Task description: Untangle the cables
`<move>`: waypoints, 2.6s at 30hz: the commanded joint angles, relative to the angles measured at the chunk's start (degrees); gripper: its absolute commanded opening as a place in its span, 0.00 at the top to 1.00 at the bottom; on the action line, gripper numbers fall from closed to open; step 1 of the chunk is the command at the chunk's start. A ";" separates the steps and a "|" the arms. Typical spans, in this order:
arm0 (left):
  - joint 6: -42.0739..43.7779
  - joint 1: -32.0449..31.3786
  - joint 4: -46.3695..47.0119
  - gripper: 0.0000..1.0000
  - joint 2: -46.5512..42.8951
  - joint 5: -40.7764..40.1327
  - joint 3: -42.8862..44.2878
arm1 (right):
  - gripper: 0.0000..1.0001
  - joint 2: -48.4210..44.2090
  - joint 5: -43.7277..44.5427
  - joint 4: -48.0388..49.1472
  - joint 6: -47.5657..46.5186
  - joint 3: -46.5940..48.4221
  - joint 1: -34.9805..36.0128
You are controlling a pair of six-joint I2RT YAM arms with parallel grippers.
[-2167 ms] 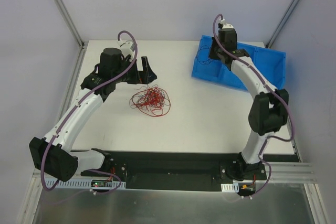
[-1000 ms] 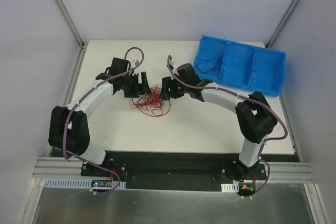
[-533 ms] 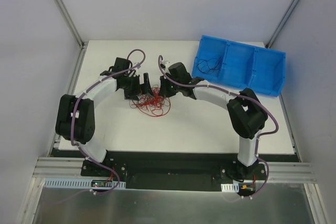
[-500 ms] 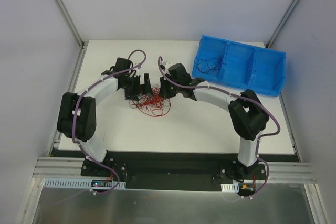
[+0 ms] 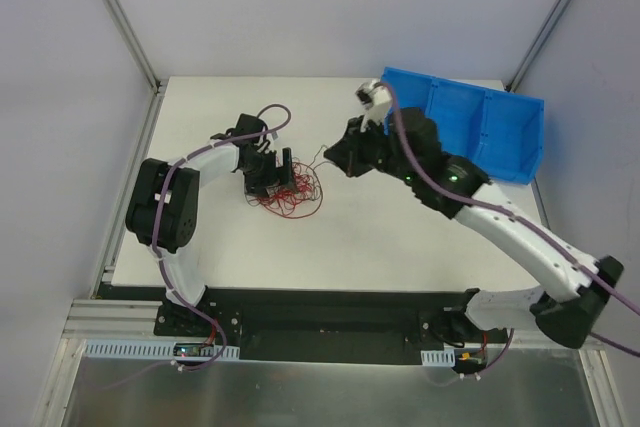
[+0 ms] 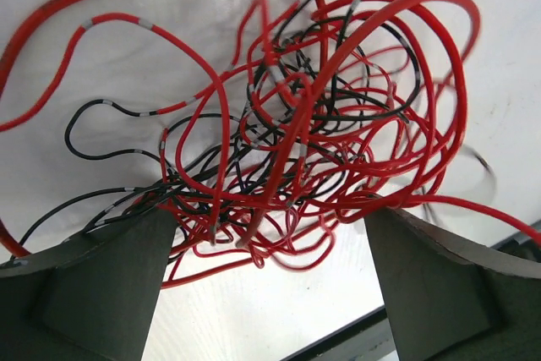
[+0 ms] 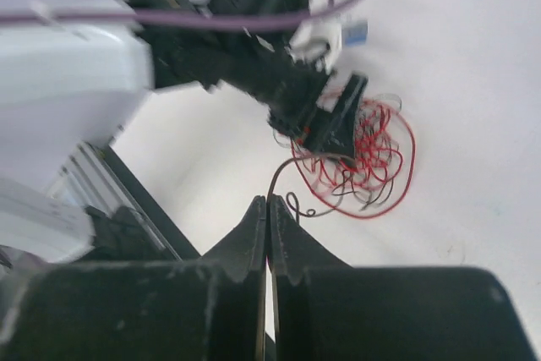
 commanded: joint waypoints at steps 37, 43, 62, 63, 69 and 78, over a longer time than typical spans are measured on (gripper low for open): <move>7.53 0.69 -0.74 0.01 -32.63 -1.11 -4.45 | 1.00 4.55 1.17 -11.35 -5.18 27.46 -26.73; 6.21 0.69 0.22 0.01 -35.00 4.00 -4.53 | 1.00 11.32 0.30 -11.71 -5.53 37.04 -31.91; 6.47 0.69 1.10 0.01 -34.75 2.95 -5.41 | 1.00 28.03 3.02 -9.86 -10.90 47.95 -35.53; 6.56 0.69 1.02 0.01 -34.66 2.77 -5.41 | 1.00 28.20 3.11 -9.16 -11.16 47.69 -35.70; 7.00 0.69 1.28 0.01 -35.18 1.28 -5.76 | 1.00 30.84 4.24 -7.75 -11.95 46.03 -36.40; 7.88 0.69 1.28 0.01 -34.48 -1.10 -5.94 | 1.00 39.00 9.17 -8.10 -15.55 55.67 -37.37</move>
